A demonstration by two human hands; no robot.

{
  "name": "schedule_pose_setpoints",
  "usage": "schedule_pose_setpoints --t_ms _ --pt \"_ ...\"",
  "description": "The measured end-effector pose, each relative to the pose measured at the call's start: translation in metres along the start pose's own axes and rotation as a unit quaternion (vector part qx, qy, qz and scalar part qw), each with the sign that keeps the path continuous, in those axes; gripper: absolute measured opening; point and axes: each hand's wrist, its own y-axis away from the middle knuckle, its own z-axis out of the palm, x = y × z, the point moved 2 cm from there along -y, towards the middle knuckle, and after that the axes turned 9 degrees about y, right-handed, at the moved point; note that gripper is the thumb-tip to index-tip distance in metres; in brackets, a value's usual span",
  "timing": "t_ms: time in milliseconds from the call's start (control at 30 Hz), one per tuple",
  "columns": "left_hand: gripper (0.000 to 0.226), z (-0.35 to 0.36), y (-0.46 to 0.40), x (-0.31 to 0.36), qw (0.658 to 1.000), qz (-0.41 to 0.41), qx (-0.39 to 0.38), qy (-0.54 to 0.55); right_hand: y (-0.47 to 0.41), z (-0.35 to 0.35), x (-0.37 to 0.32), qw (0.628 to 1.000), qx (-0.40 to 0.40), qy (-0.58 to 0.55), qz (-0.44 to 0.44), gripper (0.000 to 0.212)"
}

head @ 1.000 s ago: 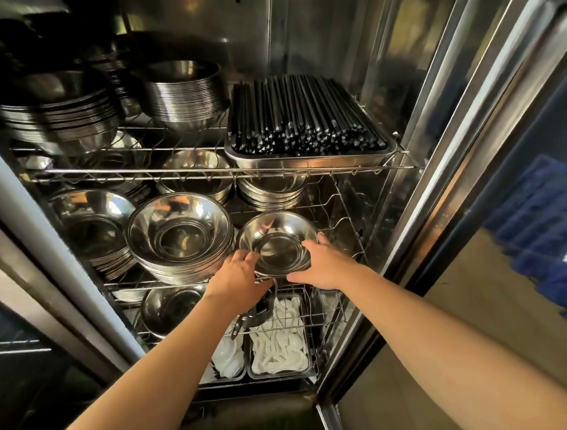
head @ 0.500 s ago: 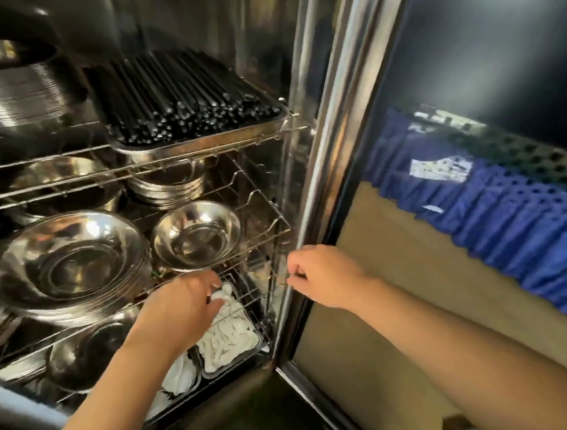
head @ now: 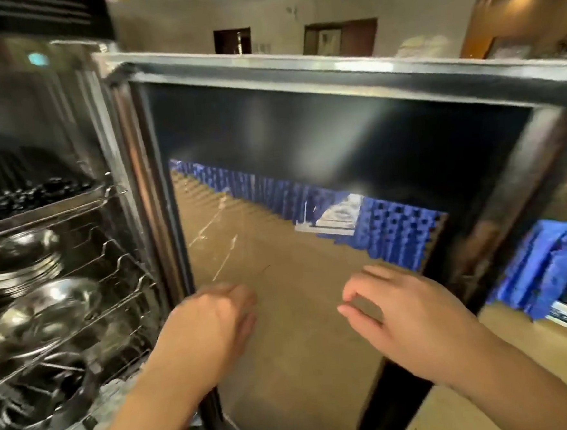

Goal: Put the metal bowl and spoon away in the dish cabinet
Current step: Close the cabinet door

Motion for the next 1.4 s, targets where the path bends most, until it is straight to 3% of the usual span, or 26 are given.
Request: schedule_pose_setpoints --t_ms 233,300,467,667,1067,1133,1300,1400 --pt "0.022 -0.008 -0.032 0.175 0.972 0.111 0.206 0.013 0.089 -0.071 0.09 0.986 0.158 -0.06 0.006 0.009" --pt "0.035 -0.006 -0.04 0.217 0.961 0.115 0.25 0.04 0.106 -0.08 0.113 0.985 0.16 -0.067 0.02 0.009" --pt "0.076 0.01 -0.067 0.283 0.954 0.096 0.276 0.069 0.134 -0.087 0.153 0.988 0.134 -0.07 0.036 0.009" --pt "0.1 0.041 -0.088 0.298 0.955 0.037 0.292 0.026 0.152 -0.083 0.166 0.991 0.105 -0.05 0.062 0.011" --pt "0.09 0.033 -0.036 0.29 0.941 0.026 0.339 0.0 0.139 -0.062 0.151 0.996 0.052 -0.063 0.036 0.021" --pt "0.093 0.025 -0.013 0.282 0.937 0.027 0.349 -0.005 0.133 -0.055 0.142 0.996 0.047 -0.069 0.024 0.033" --pt "0.103 -0.002 0.051 0.261 0.923 -0.013 0.383 -0.024 0.114 -0.036 0.104 0.991 0.017 -0.135 -0.002 0.096" --pt "0.11 -0.019 0.088 0.25 0.914 -0.039 0.401 -0.041 0.104 -0.025 0.071 0.98 -0.027 -0.193 -0.045 0.094"
